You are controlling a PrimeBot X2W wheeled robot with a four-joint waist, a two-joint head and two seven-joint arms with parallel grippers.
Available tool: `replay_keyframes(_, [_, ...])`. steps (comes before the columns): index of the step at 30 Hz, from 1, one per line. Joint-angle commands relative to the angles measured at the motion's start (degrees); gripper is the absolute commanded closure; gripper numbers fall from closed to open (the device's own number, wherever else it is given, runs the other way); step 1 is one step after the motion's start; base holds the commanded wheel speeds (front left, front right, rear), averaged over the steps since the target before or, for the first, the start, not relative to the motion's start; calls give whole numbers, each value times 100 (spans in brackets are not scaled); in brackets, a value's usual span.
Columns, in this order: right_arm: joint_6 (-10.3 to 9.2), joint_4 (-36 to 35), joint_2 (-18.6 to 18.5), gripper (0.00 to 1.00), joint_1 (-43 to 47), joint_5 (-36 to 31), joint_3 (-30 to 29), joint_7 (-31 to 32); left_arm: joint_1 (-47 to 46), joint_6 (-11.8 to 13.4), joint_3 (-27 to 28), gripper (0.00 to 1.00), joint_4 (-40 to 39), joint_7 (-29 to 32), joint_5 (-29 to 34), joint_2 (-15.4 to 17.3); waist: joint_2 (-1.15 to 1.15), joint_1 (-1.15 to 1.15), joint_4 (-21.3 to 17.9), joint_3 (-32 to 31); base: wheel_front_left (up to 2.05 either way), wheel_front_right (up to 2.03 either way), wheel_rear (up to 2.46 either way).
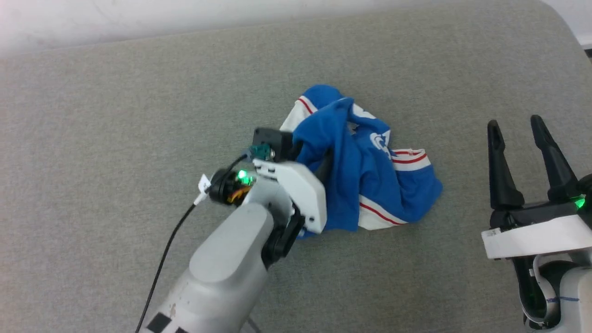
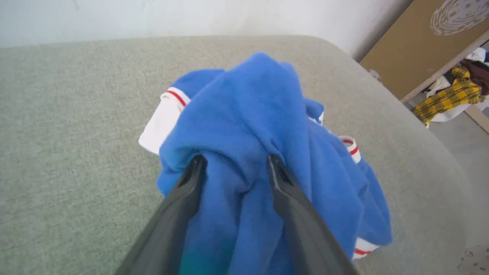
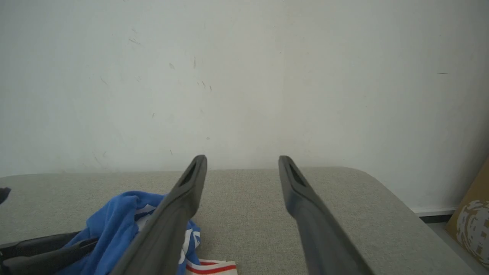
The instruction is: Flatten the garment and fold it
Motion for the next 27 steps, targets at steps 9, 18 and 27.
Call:
replay_keyframes(9, [-12,50,14,0,129,28,-10,-19,161,273,278,0,-1456,-1227,66,403,0,-1,379,-257,0,0,0])
replay_keyframes(18, [-12,125,34,0,534,55,-119,-61,1872,965,724,0,-3402,-1916,942,1817,0,-1,578,-393,0,0,0])
replay_keyframes(27, [-12,335,46,0,941,95,-129,-88,3446,1396,1330,0,-4209,-1964,1818,1923,0,-1,650,-416,0,0,0])
